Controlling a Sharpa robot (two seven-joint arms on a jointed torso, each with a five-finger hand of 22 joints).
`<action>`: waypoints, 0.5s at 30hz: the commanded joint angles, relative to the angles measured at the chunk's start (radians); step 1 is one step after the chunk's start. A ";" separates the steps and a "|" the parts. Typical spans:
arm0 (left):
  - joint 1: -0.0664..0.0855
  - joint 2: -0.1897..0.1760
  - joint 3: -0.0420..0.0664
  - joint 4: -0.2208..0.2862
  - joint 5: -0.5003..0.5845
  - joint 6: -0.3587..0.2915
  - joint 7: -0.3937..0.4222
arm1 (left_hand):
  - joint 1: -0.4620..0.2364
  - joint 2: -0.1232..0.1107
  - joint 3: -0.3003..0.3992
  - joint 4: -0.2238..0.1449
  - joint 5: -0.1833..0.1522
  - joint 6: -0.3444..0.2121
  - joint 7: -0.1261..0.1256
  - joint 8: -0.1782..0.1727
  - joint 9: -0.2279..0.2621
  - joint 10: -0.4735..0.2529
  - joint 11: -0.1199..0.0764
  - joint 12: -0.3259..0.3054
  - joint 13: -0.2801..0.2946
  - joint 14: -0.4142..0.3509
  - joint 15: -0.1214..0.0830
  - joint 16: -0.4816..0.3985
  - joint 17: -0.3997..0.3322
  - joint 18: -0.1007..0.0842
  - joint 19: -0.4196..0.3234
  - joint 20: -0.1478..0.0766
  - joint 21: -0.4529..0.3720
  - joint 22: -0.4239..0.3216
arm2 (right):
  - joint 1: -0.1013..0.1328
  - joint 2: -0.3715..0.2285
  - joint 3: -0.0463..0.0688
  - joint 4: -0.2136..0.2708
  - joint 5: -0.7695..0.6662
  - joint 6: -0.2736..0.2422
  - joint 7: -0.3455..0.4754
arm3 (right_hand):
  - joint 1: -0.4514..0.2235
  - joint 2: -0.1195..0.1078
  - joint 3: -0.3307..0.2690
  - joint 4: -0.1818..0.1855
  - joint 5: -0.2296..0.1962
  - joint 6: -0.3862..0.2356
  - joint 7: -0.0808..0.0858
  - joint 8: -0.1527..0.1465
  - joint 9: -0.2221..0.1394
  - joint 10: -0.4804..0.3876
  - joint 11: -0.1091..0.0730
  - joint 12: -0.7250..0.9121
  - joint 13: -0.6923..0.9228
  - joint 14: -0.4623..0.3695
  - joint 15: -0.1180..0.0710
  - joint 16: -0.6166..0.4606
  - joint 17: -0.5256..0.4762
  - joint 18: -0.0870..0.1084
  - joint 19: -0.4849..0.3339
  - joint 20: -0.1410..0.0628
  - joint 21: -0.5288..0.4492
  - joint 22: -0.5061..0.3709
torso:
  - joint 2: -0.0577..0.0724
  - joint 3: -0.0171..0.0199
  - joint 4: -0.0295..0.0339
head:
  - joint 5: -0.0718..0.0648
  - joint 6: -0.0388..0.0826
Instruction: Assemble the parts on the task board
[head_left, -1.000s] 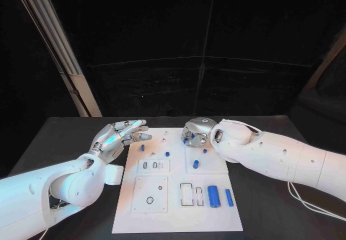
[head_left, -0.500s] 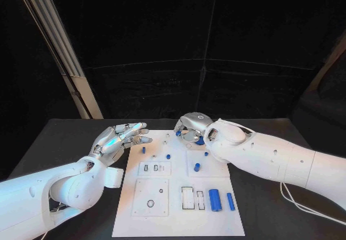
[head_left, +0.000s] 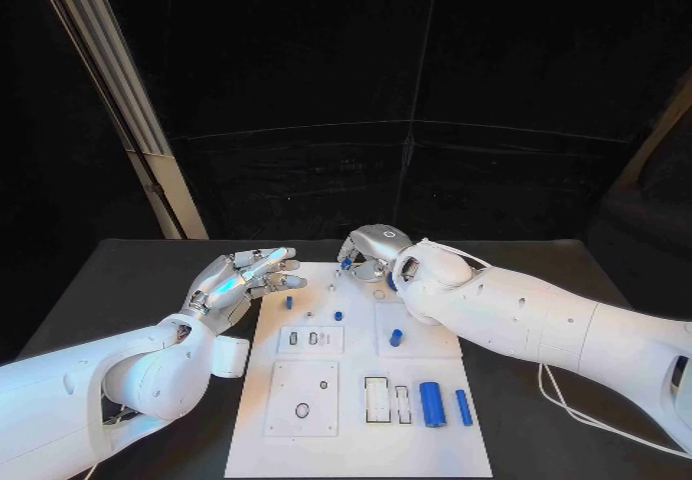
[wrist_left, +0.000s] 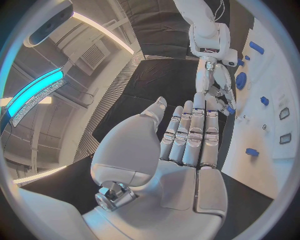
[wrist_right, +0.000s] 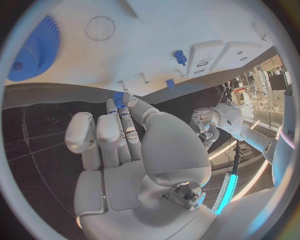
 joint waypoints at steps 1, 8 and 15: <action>0.002 0.003 0.001 0.000 -0.001 0.017 0.003 | -0.008 -0.001 0.001 -0.008 0.002 0.004 0.002 -0.003 -0.001 0.002 0.002 -0.007 -0.001 0.005 0.001 -0.002 0.002 0.014 0.008 0.000 -0.002 -0.001 | 0.003 0.013 0.001 -0.017 0.006 -0.003 0.016 | 0.000 -0.013 0.006 0.000 0.000 -0.005 0.003 -0.004 -0.001 0.005 -0.008 -0.002 0.001 -0.004 0.000 0.005 0.000 -0.019 0.005 0.003 0.003 0.002 | 0.002 0.0007 0.0003 | 0.002 0.002; 0.004 0.004 0.001 -0.001 -0.001 0.018 0.003 | -0.008 -0.001 0.001 -0.008 0.002 0.004 0.002 -0.003 -0.001 0.002 0.002 -0.007 -0.001 0.005 0.001 -0.002 0.002 0.014 0.008 0.000 -0.002 -0.001 | 0.003 0.037 0.000 -0.042 0.007 0.011 0.020 | -0.001 -0.016 0.010 0.002 0.000 -0.007 0.004 -0.005 -0.001 0.003 -0.007 -0.003 0.001 -0.004 0.001 0.006 0.000 -0.020 0.005 0.004 0.004 0.002 | 0.003 0.0005 -0.0009 | 0.005 0.002; 0.005 0.005 0.001 -0.002 -0.001 0.018 0.002 | -0.008 -0.001 0.001 -0.008 0.002 0.004 0.002 -0.003 -0.001 0.002 0.002 -0.007 -0.001 0.005 0.001 -0.002 0.002 0.014 0.008 0.000 -0.002 -0.001 | 0.003 0.045 0.000 -0.045 0.007 0.016 0.029 | -0.003 -0.019 0.015 0.005 0.000 -0.008 0.004 -0.005 -0.001 0.000 -0.007 -0.003 0.000 -0.004 0.001 0.006 -0.001 -0.020 0.005 0.004 0.004 0.003 | 0.004 0.0006 -0.0024 | 0.008 0.000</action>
